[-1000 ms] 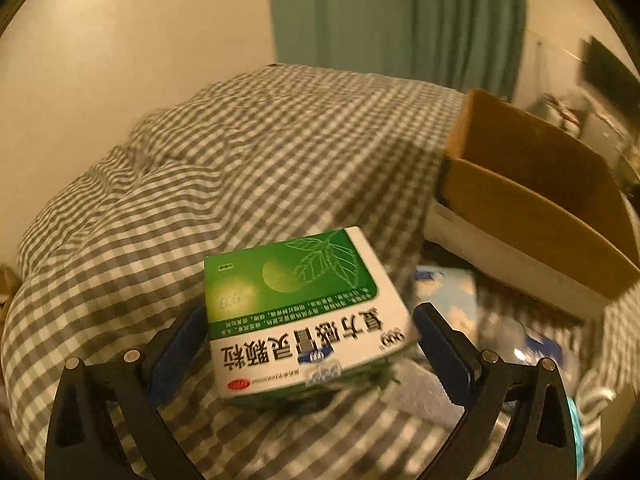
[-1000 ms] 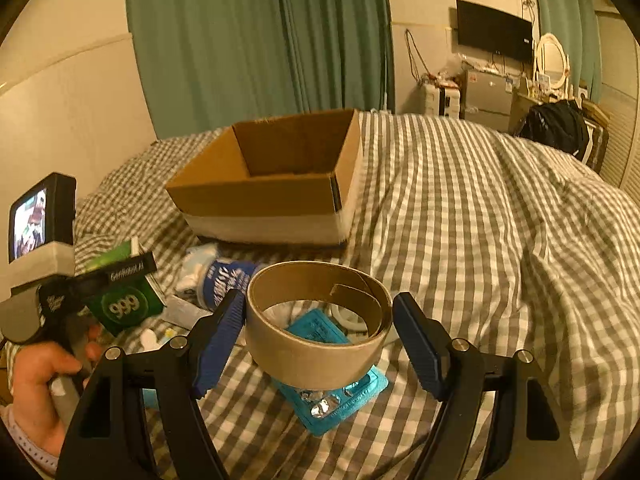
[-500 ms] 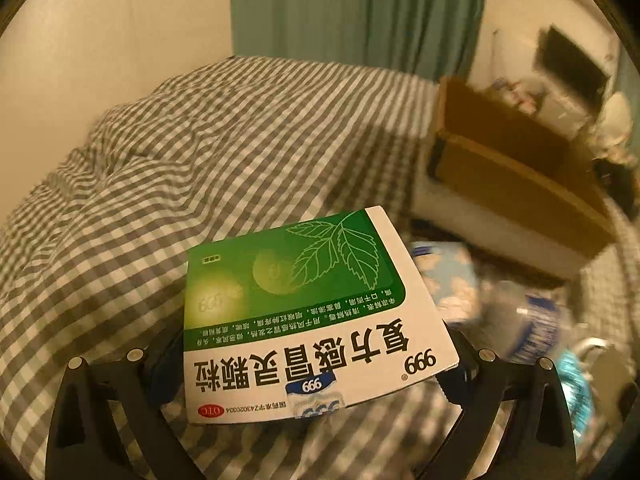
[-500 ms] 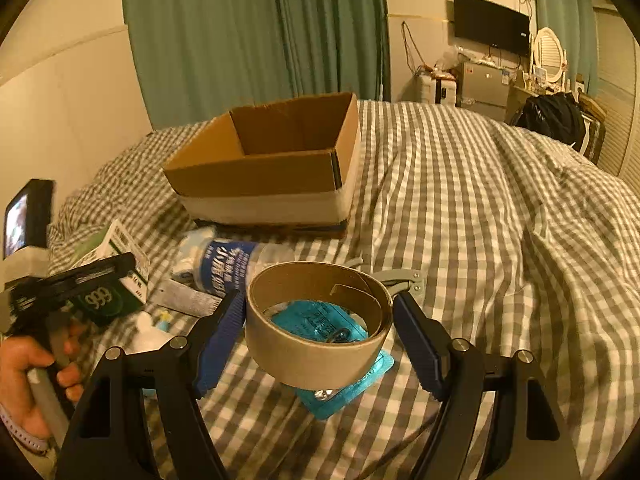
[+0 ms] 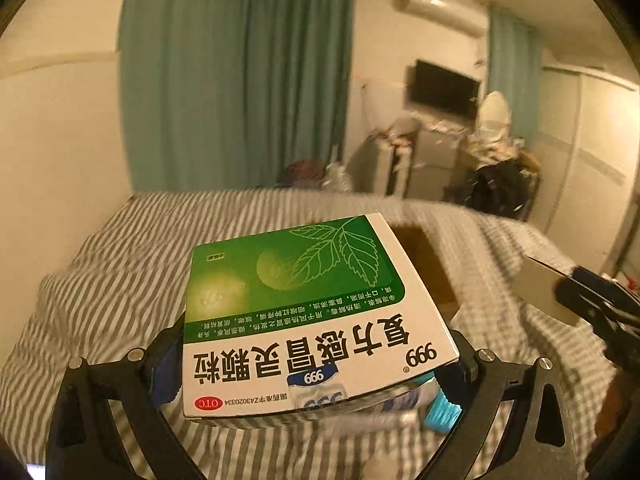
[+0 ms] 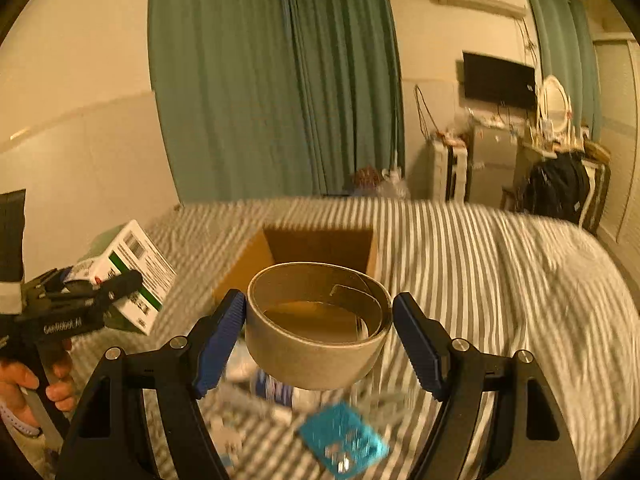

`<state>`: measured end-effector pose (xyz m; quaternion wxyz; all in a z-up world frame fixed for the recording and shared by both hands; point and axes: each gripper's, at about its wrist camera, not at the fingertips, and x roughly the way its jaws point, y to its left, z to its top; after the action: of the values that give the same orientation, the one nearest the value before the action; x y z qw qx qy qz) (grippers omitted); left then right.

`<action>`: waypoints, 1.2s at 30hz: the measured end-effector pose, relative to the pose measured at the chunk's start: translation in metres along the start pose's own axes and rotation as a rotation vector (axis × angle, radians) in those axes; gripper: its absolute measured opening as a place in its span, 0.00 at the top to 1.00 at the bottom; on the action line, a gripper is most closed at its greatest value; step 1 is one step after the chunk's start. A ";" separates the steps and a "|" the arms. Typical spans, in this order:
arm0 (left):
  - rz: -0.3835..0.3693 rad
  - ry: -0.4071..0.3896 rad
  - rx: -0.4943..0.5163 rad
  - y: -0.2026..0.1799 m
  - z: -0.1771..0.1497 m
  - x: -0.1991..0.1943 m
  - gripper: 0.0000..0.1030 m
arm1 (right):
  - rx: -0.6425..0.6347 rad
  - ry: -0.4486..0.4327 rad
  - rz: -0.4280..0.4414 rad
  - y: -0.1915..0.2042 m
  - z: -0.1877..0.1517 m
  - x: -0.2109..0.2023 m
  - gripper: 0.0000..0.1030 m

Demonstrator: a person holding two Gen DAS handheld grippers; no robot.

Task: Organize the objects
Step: 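Carry the tape roll and green medicine box into the cardboard box and release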

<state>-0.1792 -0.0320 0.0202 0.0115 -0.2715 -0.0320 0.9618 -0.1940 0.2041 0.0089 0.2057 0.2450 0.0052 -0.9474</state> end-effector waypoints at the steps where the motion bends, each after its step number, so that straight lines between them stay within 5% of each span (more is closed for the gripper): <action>1: -0.018 -0.021 -0.009 0.001 0.011 0.003 0.02 | -0.010 -0.004 0.006 0.002 0.011 0.004 0.27; 6: -0.033 -0.077 0.023 -0.014 0.039 0.037 0.02 | -0.022 -0.022 0.023 0.013 0.044 0.040 0.27; 13: -0.058 -0.002 0.084 -0.025 0.043 0.128 0.02 | -0.053 0.019 -0.004 -0.002 0.061 0.127 0.27; 18: -0.045 0.005 0.220 -0.043 0.030 0.171 0.02 | -0.039 0.086 -0.010 -0.022 0.051 0.195 0.27; 22: -0.067 0.026 0.216 -0.043 0.018 0.190 0.02 | 0.005 0.117 0.012 -0.032 0.035 0.222 0.24; 26: -0.081 0.036 0.206 -0.046 0.013 0.200 0.00 | 0.055 0.079 0.015 -0.043 0.032 0.215 0.04; 36: -0.065 0.030 0.137 -0.048 0.014 0.132 0.00 | 0.010 -0.034 0.016 -0.038 0.060 0.122 0.02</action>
<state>-0.2988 0.0202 -0.0341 0.0616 -0.2834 0.0256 0.9567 -0.3336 0.1848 0.0013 0.2120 0.2298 -0.0050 -0.9499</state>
